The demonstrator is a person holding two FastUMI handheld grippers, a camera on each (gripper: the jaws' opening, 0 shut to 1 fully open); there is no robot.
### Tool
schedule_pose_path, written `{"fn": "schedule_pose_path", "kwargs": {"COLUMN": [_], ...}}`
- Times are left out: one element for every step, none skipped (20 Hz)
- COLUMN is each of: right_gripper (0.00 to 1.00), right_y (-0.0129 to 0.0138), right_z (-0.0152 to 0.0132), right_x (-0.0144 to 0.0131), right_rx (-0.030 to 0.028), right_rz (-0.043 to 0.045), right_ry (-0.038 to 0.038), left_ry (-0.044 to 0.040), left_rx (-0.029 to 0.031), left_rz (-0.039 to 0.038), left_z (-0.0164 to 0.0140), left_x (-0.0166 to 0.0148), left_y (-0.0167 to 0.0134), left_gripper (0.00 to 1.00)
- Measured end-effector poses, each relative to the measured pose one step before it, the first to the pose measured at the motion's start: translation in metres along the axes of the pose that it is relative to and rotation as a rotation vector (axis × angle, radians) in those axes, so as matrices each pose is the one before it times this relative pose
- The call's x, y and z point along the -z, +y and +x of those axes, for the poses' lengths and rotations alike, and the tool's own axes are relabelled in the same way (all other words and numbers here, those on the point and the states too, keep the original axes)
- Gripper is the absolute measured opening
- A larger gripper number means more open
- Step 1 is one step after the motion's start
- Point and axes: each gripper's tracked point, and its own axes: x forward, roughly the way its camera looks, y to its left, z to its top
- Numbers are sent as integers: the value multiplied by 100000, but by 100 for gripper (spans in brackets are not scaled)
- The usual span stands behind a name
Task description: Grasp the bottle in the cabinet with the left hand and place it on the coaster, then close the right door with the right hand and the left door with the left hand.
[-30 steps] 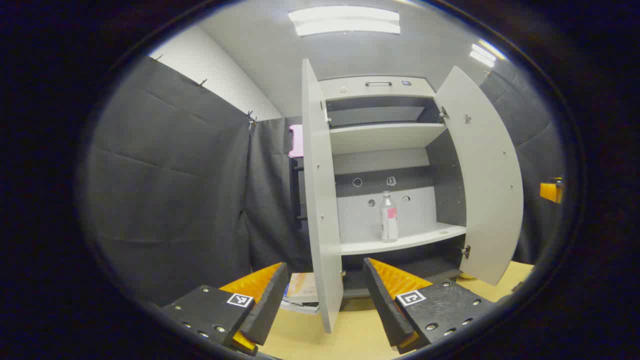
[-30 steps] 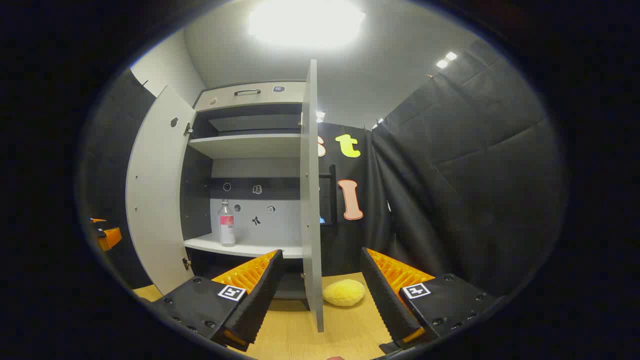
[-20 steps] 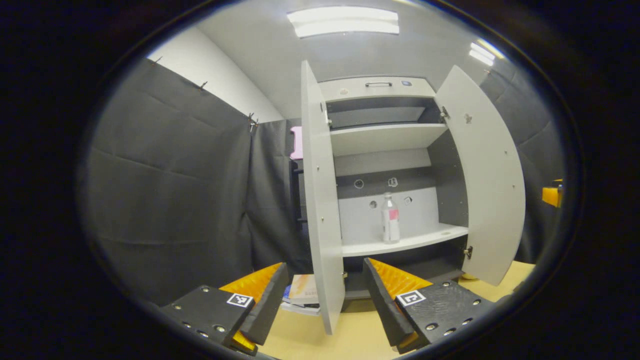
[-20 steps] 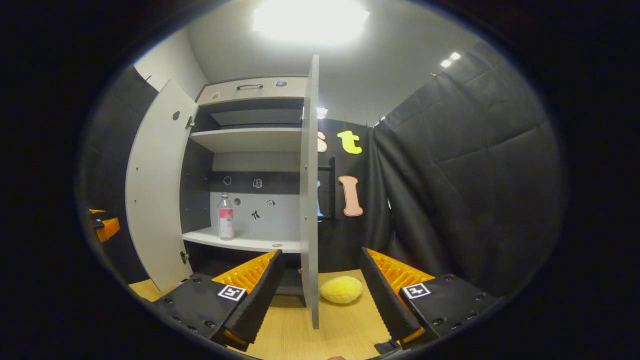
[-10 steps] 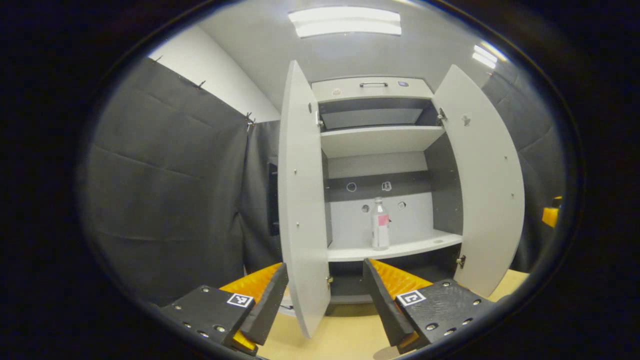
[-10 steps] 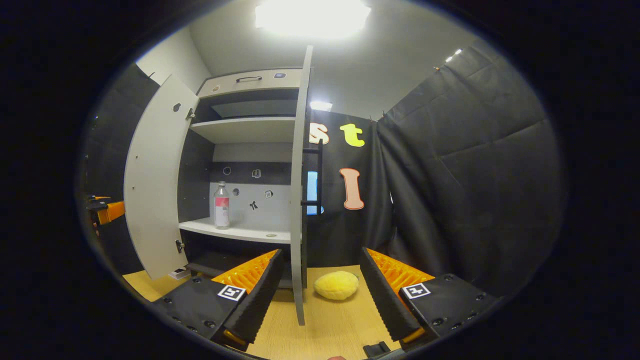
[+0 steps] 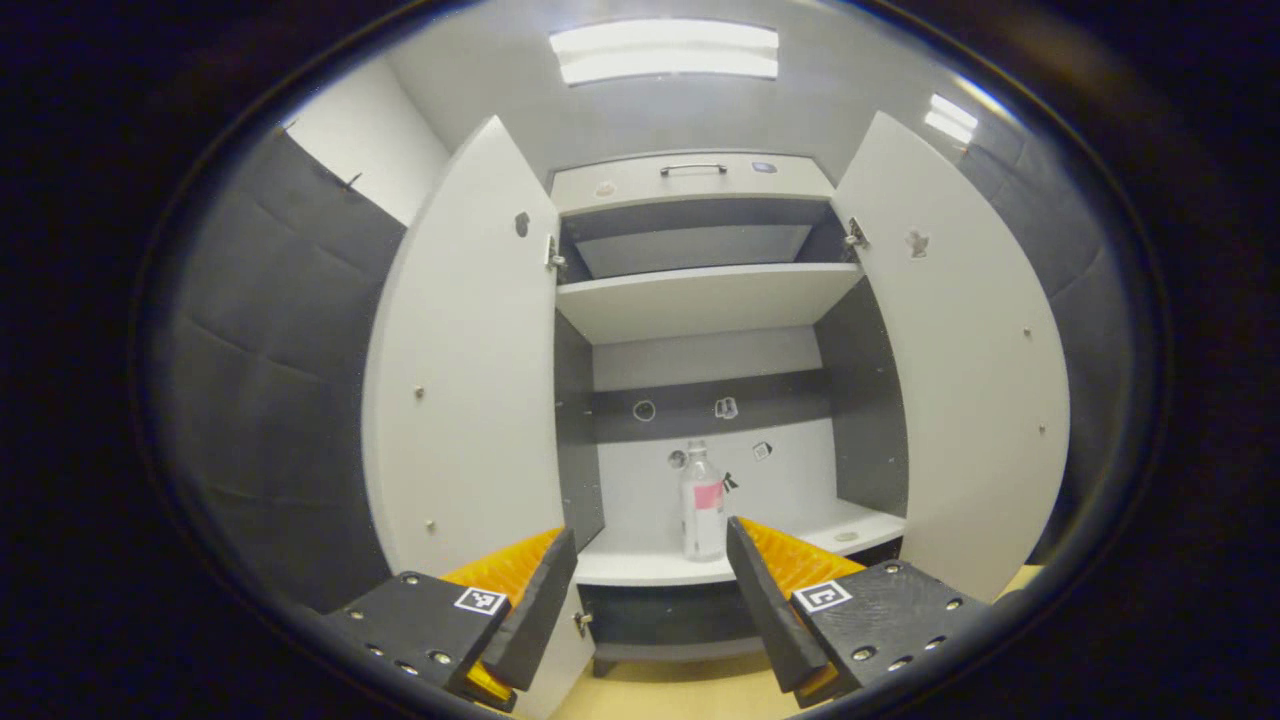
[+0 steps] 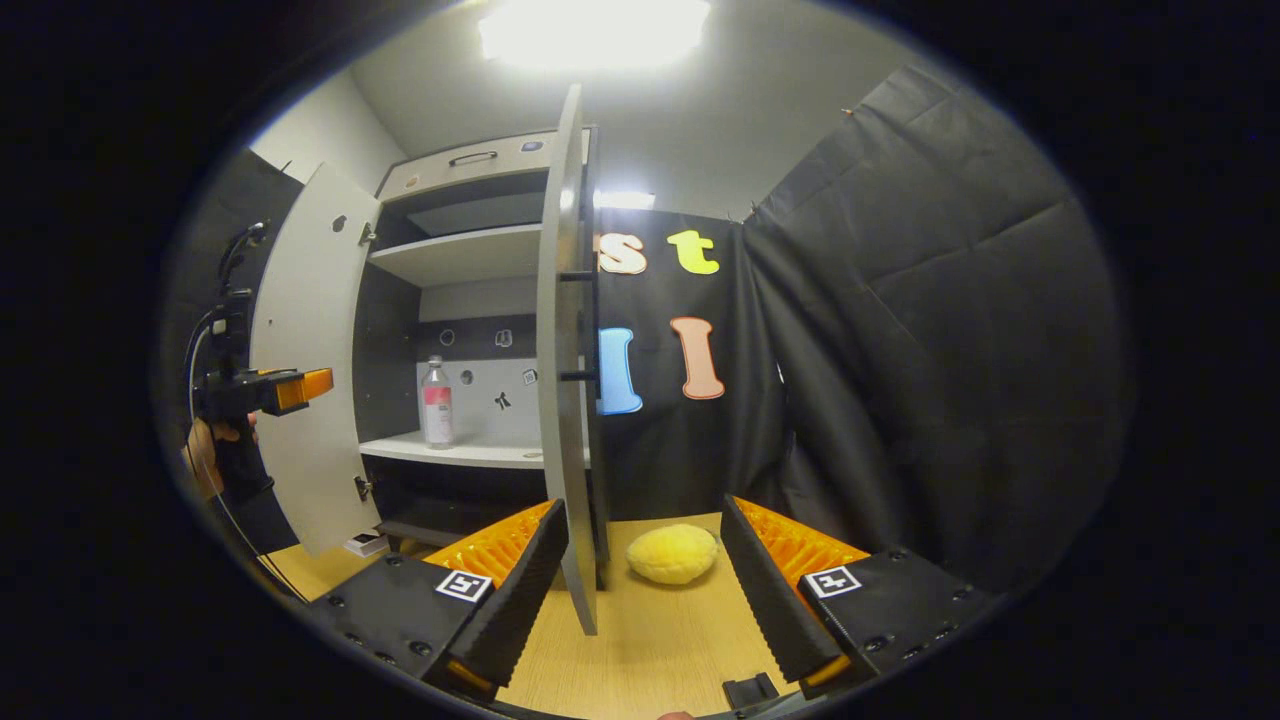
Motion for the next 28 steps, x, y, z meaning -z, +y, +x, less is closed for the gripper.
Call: {"fn": "schedule_pose_path", "kwargs": {"right_gripper": [98,98,98,98,98,98,98,98,98,98,98,98,98,98,98,98,98,98,98,98,98,98,98,98,98,98,98,98], "right_y": [-403,-482,-471,-394,-282,-149,-238,-255,-276,-104,-11,-10,-157,-145,2,-53,-141,-71,125,148,171,31,179,24,47,111,-26,-210], "right_z": [64,-72,-12,167,147,321,276,-118,-7,277,214,186,12,104,15,7,37,-9,1,11,24,65,104,226,-25,-132,-106,-15], "right_x": [152,103,-14,-183,-135,29,45,213,31,-86,-7,-26,129,15,24,23,-9,-133,-72,-100,41,34,20,81,28,125,214,203], "right_rx": [1795,2245,2621,2499,2140,2061,2168,2386,2309,1867,1529,1632,1580,1361,958,865,957,949,871,509,532,683,596,538,-169,-444,71,177], "right_rz": [-37,-120,122,406,386,32,-426,-441,-26,480,328,-267,-688,-705,-587,-643,-628,-448,-15,184,10,-215,-191,-10,363,622,344,93], "right_ry": [682,258,61,-276,-262,-24,300,289,-35,-291,107,449,209,100,165,310,-128,-126,-308,-234,299,338,279,226,216,338,440,466], "left_ry": [-306,-400,-268,1,31,83,302,511,650,809,512,465,513,794,1029,1017,824,819,739,737,694,909,729,1020,864,258,616,767], "left_rx": [1063,957,699,889,806,420,572,757,1397,1356,528,535,757,738,741,1099,1111,618,449,494,379,20,-349,-338,-238,-549,-560,-422], "left_rz": [-419,-31,70,207,217,-247,-752,-1111,-999,-359,170,-42,-433,-716,-782,-751,-478,-116,41,102,183,97,-15,-135,128,360,403,803], "left_z": [1557,1369,1412,1541,1427,1256,1466,1352,1252,1071,1167,1024,1044,956,817,767,726,723,714,611,512,515,594,395,396,613,470,413], "left_x": [23,9,149,463,354,406,321,578,627,746,563,516,458,481,577,515,414,446,340,257,354,268,303,421,353,255,271,245], "left_y": [-453,-250,-227,-207,-100,-9,13,-91,-168,-280,-77,-149,-149,-75,-164,-132,-208,-83,-52,-84,-37,-11,2,31,-21,150,136,40], "left_gripper": [88,88,88,88,88,88,88,88,88,88,88,85,83,88,88,88,88,88,88,88,88,88,88,88,88,88,88,88]}}
